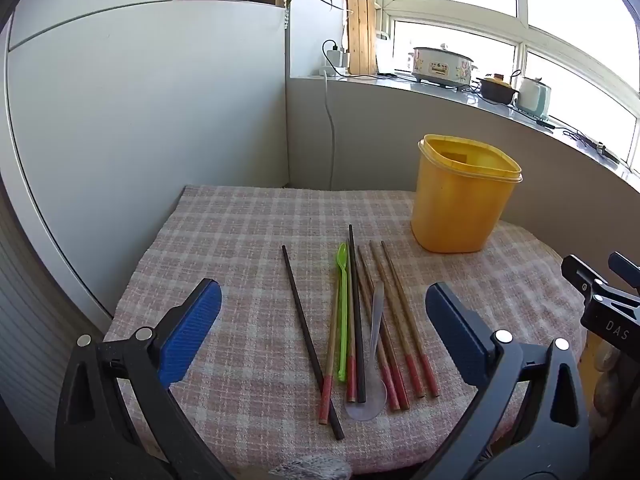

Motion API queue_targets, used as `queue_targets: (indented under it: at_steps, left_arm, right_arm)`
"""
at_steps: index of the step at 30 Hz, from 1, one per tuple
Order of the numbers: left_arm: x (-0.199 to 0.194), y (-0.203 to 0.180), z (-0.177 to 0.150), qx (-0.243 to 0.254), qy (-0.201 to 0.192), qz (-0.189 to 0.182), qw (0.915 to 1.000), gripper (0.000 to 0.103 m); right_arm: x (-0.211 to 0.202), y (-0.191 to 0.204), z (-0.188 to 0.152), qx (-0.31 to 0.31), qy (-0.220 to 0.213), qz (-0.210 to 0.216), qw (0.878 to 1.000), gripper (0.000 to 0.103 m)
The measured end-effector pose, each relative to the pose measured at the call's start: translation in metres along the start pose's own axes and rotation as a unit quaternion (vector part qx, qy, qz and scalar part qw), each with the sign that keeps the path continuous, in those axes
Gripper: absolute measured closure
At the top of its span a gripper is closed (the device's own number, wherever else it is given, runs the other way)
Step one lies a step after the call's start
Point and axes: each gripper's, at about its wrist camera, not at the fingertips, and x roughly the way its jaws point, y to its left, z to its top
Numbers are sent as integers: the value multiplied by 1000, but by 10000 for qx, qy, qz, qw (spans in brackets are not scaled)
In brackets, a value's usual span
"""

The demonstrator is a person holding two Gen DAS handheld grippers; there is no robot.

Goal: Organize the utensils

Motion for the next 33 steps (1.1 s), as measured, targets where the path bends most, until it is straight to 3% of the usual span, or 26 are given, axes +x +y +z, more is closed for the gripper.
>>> queue_targets:
  at_steps: [33]
  left_arm:
    - [4, -7, 9, 238, -5, 170, 9996, 0]
  right_arm:
    - [8, -3, 1, 55, 58, 75, 9999, 1]
